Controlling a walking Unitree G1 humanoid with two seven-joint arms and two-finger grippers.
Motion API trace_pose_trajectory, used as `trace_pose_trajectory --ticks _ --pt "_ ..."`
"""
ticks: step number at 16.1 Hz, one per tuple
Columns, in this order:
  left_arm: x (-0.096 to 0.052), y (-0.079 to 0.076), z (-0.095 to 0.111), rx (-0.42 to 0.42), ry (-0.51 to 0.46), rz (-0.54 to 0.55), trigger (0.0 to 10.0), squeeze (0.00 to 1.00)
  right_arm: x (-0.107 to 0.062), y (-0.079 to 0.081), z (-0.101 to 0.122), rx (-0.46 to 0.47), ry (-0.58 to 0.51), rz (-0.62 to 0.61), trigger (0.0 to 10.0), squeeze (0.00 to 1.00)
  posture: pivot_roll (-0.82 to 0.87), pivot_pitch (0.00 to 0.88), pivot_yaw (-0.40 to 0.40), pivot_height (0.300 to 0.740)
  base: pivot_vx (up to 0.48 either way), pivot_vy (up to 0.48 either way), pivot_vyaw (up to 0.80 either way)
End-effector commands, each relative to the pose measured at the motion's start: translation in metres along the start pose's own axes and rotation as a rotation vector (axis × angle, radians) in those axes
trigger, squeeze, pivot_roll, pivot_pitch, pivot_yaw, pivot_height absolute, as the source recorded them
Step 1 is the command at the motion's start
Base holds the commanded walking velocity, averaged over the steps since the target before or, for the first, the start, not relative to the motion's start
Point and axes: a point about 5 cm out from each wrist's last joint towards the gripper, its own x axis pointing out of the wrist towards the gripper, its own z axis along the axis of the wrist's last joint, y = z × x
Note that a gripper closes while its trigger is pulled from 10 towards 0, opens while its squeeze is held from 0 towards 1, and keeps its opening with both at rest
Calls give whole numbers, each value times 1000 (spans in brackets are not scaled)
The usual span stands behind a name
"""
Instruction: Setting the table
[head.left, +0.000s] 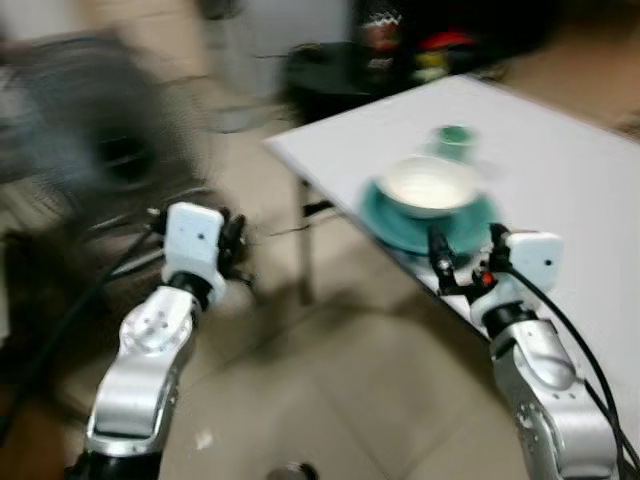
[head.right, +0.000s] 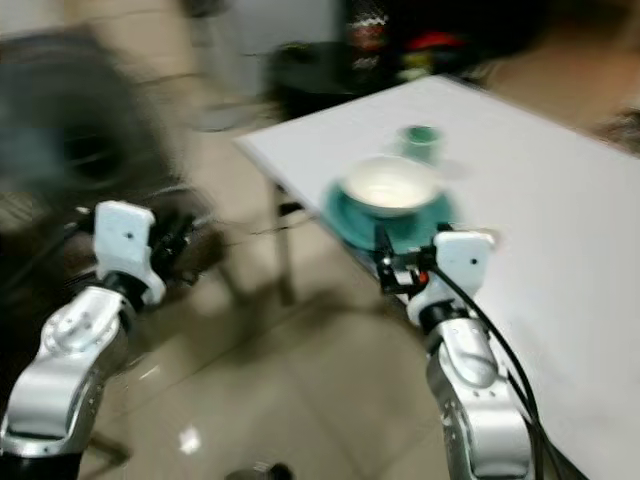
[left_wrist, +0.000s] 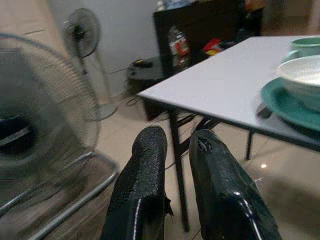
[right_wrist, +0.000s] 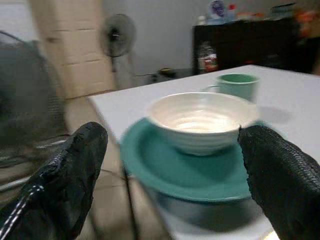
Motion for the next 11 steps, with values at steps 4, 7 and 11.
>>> trace_pose_trajectory --ticks 4,7,11 --pt "0 2 3 10 1 -9 10000 0 2 9 -1 87 9 46 10000 1000 86 0 31 740 0 325 0" --pt "0 2 3 11 2 -9 10000 0 3 11 -1 77 11 60 10000 1000 87 0 32 740 0 355 0" --pt "0 0 3 -26 41 -40 10000 1000 4 12 -3 106 14 56 10000 1000 95 0 33 740 0 347 391"
